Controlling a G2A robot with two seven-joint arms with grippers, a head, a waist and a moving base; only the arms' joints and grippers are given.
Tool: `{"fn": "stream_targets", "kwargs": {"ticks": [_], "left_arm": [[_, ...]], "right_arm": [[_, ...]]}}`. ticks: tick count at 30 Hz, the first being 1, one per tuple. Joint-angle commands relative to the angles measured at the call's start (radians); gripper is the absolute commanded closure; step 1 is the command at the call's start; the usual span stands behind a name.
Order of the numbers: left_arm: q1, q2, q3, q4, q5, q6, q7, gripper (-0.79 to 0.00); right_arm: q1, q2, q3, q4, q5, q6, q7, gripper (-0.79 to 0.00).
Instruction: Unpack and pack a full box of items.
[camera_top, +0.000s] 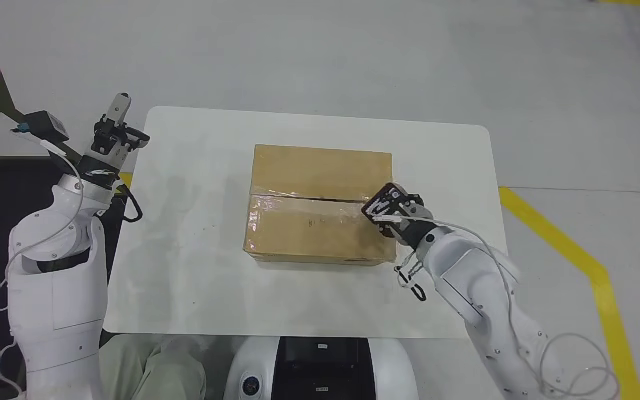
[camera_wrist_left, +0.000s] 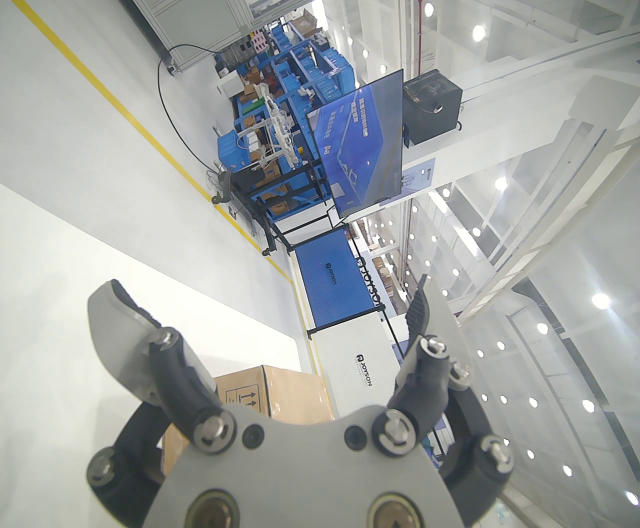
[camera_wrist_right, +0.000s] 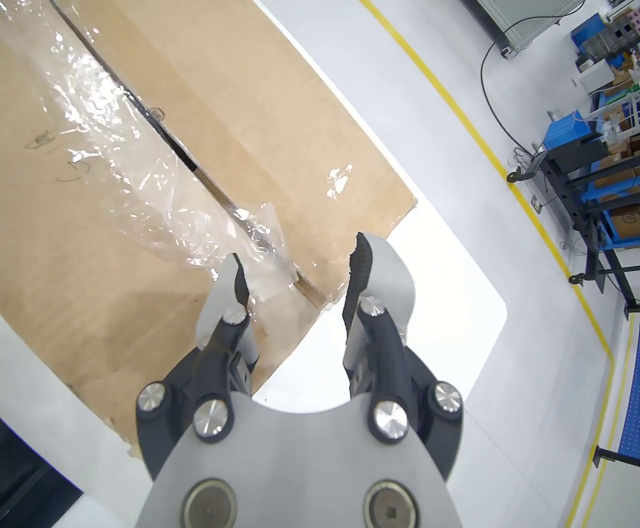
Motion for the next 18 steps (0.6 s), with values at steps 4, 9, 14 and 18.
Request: {"fn": "stream_targets", "kwargs": {"ticks": [4, 9, 14, 18], "left_arm": [[0.000, 0.000, 0.000, 0.000, 0.000, 0.000, 0.000, -0.785], [0.000, 0.000, 0.000, 0.000, 0.000, 0.000, 0.000, -0.785], [0.000, 0.000, 0.000, 0.000, 0.000, 0.000, 0.000, -0.785], [0.000, 0.000, 0.000, 0.000, 0.000, 0.000, 0.000, -0.785]], "right_arm": [[0.011, -0.001, -0.013, 0.007, 0.000, -0.012, -0.005, -0.388], [0.037, -0.005, -0.035, 0.030, 0.013, -0.027, 0.001, -0.332], [0.060, -0.009, -0.055, 0.047, 0.021, -0.031, 0.014, -0.209], [0.071, -0.011, -0.059, 0.050, 0.018, -0.023, 0.027, -0.114]]}}
